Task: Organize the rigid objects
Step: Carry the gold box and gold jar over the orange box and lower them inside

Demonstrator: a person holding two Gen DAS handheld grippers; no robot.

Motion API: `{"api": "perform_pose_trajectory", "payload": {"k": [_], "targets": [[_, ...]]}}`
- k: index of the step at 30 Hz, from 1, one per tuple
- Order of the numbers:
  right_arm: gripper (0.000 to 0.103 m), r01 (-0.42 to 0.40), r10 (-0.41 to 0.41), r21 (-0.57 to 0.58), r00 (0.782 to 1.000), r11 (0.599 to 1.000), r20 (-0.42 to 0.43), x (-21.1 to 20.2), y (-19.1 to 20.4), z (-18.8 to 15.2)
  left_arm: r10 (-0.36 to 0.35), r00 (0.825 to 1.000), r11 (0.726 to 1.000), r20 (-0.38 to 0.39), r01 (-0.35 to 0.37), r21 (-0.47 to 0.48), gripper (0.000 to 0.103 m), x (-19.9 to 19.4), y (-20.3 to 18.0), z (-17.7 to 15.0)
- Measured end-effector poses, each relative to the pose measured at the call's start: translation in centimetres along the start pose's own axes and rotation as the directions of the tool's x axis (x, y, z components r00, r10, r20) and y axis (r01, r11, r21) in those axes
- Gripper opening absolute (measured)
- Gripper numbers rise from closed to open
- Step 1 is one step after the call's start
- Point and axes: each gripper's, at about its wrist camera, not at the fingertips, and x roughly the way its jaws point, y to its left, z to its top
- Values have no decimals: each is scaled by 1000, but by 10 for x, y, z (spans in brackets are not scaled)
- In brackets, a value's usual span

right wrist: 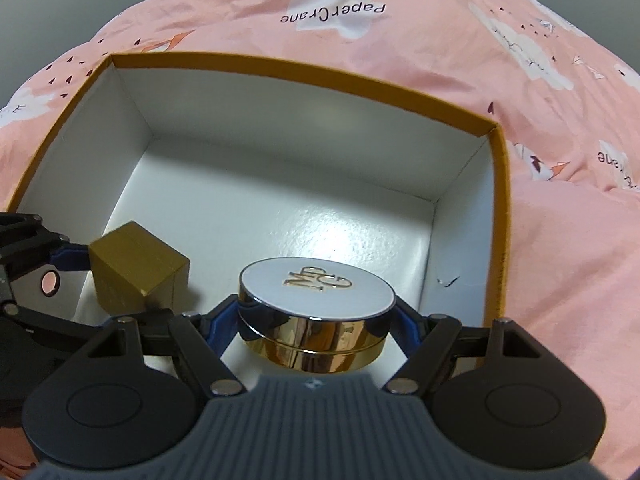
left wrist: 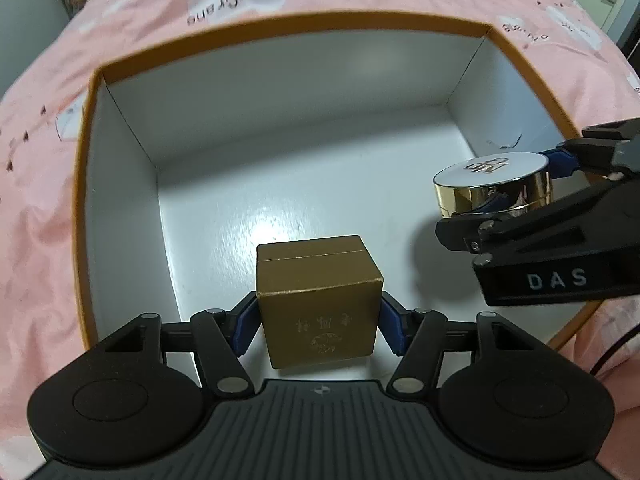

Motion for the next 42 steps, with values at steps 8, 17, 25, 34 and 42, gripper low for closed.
{"api": "perform_pose_trajectory", "payload": {"k": [8,17,25,34,42], "targets": [[76,-24,24,-5,1000,1000,-16,8,2,-2,31,999,999,-20,-31,18,79,0,2,2],[76,-19,19,-2,1000,1000,-9,4,0,-1,-56,996,998,69,57,-19,81,-30,9,-1],[76,-22,21,-24,1000,999,-22,6,11,-2,-46,959,986,281,89,-140,77,-87,41,-7],[75,-43,39,-70,998,997,-59,21,43,-2,26,952,955,304,66,-288,39,-92,89,-31],[75,-60,53,-97,996,993,-70,34,61,5,-38,944,933,328,151,-326,29,-81,94,-41]]}}
